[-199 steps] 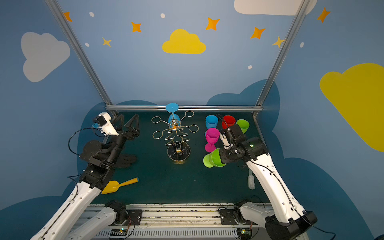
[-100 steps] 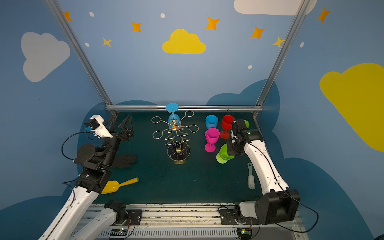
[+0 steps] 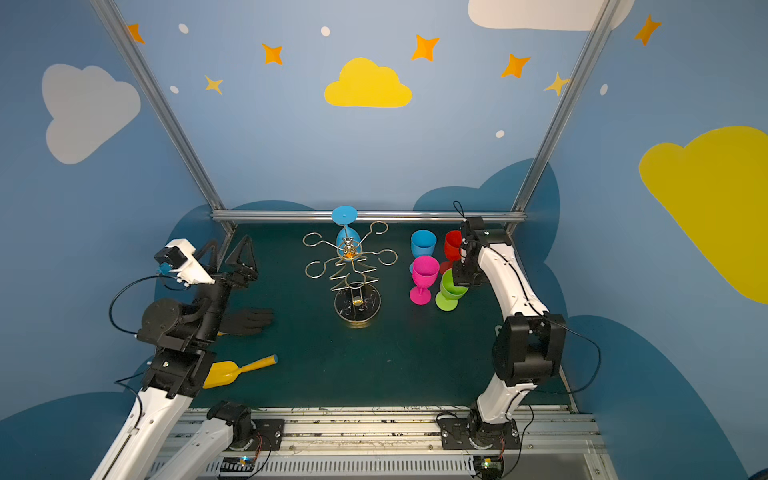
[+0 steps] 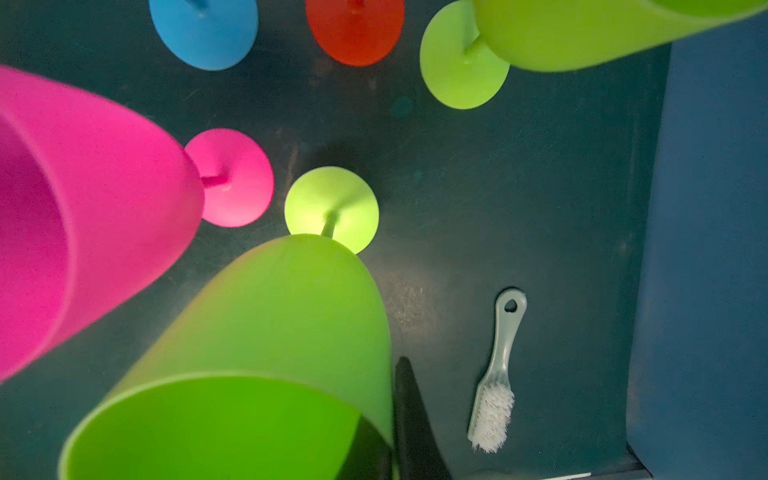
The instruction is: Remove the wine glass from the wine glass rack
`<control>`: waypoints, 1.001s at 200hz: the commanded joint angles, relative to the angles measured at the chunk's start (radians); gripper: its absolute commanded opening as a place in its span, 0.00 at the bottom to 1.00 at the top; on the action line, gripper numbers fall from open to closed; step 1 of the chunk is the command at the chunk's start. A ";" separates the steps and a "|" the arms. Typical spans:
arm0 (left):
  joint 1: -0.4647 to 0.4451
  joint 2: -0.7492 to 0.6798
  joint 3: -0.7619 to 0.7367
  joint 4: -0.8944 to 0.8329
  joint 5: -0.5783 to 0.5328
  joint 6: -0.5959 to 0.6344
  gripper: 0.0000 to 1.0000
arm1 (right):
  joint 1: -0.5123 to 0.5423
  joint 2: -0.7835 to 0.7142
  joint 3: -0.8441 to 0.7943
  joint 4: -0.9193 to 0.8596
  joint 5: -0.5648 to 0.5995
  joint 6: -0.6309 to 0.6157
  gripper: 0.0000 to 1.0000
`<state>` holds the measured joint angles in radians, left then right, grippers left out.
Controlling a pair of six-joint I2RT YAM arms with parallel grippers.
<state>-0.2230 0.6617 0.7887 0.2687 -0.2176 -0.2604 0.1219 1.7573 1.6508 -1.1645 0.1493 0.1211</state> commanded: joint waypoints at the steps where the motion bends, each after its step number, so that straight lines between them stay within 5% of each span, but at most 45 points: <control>1: 0.007 -0.009 0.001 -0.017 -0.001 0.014 0.91 | -0.010 0.070 0.083 -0.100 -0.012 0.045 0.00; 28: 0.008 -0.012 0.006 -0.028 -0.005 0.011 0.91 | -0.009 0.104 0.109 -0.090 -0.028 0.043 0.00; 79: 0.011 0.005 0.017 -0.039 -0.016 -0.003 0.91 | -0.014 0.081 0.145 -0.089 -0.049 0.037 0.33; 129: 0.048 0.122 0.165 -0.256 -0.008 -0.086 0.89 | -0.041 -0.029 0.167 -0.070 -0.116 0.039 0.49; 170: 0.151 0.325 0.369 -0.431 0.270 -0.218 0.89 | -0.061 -0.208 0.106 0.003 -0.203 0.024 0.60; 200: 0.234 0.507 0.534 -0.498 0.565 -0.307 0.86 | -0.064 -0.448 -0.126 0.277 -0.296 0.039 0.66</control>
<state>-0.0376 1.0676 1.2179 -0.1249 0.0616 -0.4683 0.0597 1.4609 1.6794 -1.0992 -0.0429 0.1532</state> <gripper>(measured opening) 0.872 0.645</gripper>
